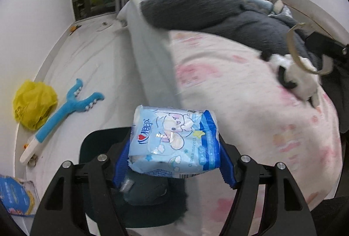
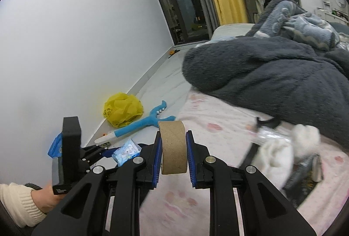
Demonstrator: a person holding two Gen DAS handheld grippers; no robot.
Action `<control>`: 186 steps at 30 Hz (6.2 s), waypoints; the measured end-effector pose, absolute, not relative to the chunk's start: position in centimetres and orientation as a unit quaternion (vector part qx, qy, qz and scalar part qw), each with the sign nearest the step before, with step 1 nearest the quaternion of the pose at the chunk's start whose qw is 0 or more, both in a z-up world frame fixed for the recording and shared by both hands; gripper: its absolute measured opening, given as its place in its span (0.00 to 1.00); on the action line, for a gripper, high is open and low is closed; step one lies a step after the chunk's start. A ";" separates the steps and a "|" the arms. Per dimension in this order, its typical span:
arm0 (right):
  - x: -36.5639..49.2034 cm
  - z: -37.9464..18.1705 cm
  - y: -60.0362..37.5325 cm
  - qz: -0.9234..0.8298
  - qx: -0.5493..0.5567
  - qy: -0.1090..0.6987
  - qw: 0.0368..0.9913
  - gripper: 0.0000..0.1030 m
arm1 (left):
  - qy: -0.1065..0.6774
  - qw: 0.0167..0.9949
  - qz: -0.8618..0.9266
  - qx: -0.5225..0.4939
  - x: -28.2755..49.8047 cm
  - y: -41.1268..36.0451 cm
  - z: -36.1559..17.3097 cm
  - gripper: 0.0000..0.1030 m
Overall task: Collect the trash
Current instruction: 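Carry the tissue pack and tape roll over the wastebasket with both tools, then open both tools to drop the tissue pack and tape roll into the wastebasket, then move both tools back to the bed toward the socks and black packaging, then grasp the white rolled sock with the left tool while the right tool grasps the black Face packet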
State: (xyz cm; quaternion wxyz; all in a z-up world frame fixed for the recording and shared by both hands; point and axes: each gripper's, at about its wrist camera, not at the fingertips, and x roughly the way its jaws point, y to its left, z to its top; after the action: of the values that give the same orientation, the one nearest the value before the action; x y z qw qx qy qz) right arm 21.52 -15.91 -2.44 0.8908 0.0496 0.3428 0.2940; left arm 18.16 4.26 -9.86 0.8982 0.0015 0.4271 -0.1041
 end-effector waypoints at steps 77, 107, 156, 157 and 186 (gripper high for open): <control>23.6 -24.6 9.7 0.280 -0.086 0.596 0.748 0.21 | 0.386 0.916 -0.062 -0.093 14.6 22.7 -7.2 0.66; 21.8 -13.3 4.4 0.327 -0.055 0.489 0.807 0.66 | 0.309 0.943 -0.101 -0.066 15.2 15.2 -0.1 0.66; 23.7 -4.5 -26.6 0.238 -0.103 0.363 0.895 0.96 | 0.339 0.908 -0.247 -0.007 22.1 -10.8 -0.8 0.82; 23.6 -4.7 -26.8 0.240 -0.105 0.365 0.894 0.96 | 0.342 0.906 -0.252 -0.005 22.2 -11.3 -0.9 0.82; 22.2 -7.7 -30.6 0.262 -0.107 0.395 0.874 0.97 | 0.449 0.857 -0.253 -0.014 24.3 -17.2 -5.8 0.44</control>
State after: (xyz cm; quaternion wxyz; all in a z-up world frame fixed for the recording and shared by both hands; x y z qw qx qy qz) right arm 22.24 -30.58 -7.70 0.8741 -0.1073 0.3946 0.2621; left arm 24.33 -17.23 -5.79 0.8567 -0.0143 0.4494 -0.2527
